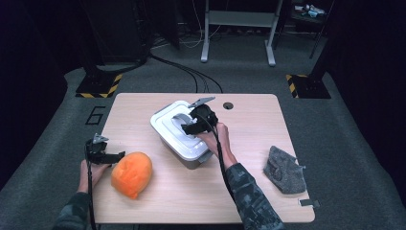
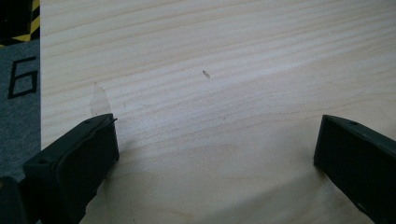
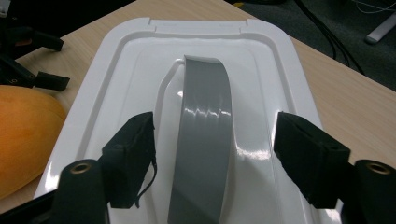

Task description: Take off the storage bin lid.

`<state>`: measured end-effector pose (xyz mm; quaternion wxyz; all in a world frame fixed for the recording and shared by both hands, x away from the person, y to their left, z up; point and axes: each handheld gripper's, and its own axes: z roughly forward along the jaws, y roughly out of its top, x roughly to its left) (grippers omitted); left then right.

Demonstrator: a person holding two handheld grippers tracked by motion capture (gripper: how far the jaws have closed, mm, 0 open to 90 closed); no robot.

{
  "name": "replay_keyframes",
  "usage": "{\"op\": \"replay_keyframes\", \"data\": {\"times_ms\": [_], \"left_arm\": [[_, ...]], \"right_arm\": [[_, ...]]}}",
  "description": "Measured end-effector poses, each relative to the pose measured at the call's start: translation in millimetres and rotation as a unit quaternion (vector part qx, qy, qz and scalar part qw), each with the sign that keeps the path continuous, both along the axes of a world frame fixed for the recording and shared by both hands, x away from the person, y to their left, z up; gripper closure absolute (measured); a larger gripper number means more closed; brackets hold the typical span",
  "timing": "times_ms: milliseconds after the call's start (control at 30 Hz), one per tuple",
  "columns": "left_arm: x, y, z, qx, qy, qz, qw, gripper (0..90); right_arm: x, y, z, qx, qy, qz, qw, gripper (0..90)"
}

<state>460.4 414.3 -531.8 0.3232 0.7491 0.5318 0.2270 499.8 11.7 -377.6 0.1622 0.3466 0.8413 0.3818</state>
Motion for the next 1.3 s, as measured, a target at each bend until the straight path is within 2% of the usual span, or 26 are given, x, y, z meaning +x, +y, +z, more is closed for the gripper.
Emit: {"op": "replay_keyframes", "data": {"times_ms": [133, 167, 200, 300, 400, 433, 667, 733, 800, 1133, 1167, 1300], "left_arm": [[-0.8, -0.4, -0.2, 0.001, -0.001, 0.002, 1.0000, 0.0], [-1.3, 0.0, 0.7, 0.002, 0.005, -0.001, 1.0000, 0.0], [-1.7, -0.8, -0.2, 0.001, -0.002, 0.002, 1.0000, 0.0], [-2.3, -1.2, -0.2, 0.002, -0.003, 0.003, 1.0000, 0.0], [-2.3, -1.6, -0.2, 0.003, -0.003, 0.004, 1.0000, 0.0], [-2.3, -1.3, 0.1, 0.003, 0.000, 0.003, 1.0000, 0.0], [-2.3, -3.0, 0.0, 0.005, -0.005, 0.006, 1.0000, 0.1], [-2.3, -3.3, -0.3, 0.004, -0.007, 0.007, 0.9999, 0.1], [-2.3, -3.4, -0.3, 0.004, -0.007, 0.007, 0.9999, 0.2], [-1.7, -3.3, -0.3, 0.004, -0.007, 0.006, 0.9999, 0.2], [-1.6, -3.3, -0.3, 0.004, -0.007, 0.006, 0.9999, 0.2], [-1.9, -3.7, -0.3, 0.005, -0.008, 0.006, 0.9999, 0.2]], "right_arm": [[1.9, 4.7, -0.3, 0.001, 0.007, -0.004, 1.0000, 38.5], [3.1, 5.0, -0.7, 0.000, 0.004, 0.000, 1.0000, 39.2], [3.0, 6.0, -0.8, 0.003, 0.009, -0.006, 0.9999, 40.5], [5.6, 6.5, 0.0, 0.003, 0.014, -0.011, 0.9998, 44.5], [8.3, 7.0, -0.7, 0.002, 0.009, -0.012, 0.9999, 49.5], [8.2, 7.7, -1.1, 0.003, 0.016, -0.014, 0.9998, 50.5], [8.8, 10.7, -1.4, 0.010, 0.021, -0.009, 0.9997, 64.0], [8.9, 11.9, -1.2, 0.009, 0.017, -0.008, 0.9998, 64.9], [7.3, 13.0, -0.3, 0.006, 0.023, -0.012, 0.9996, 65.3], [4.9, 11.4, 4.9, 0.019, 0.003, -0.007, 0.9998, 66.2], [3.7, 11.4, 5.9, 0.023, 0.007, -0.011, 0.9996, 66.2], [0.7, 8.8, 9.9, 0.026, 0.000, -0.010, 0.9996, 66.2]]}}
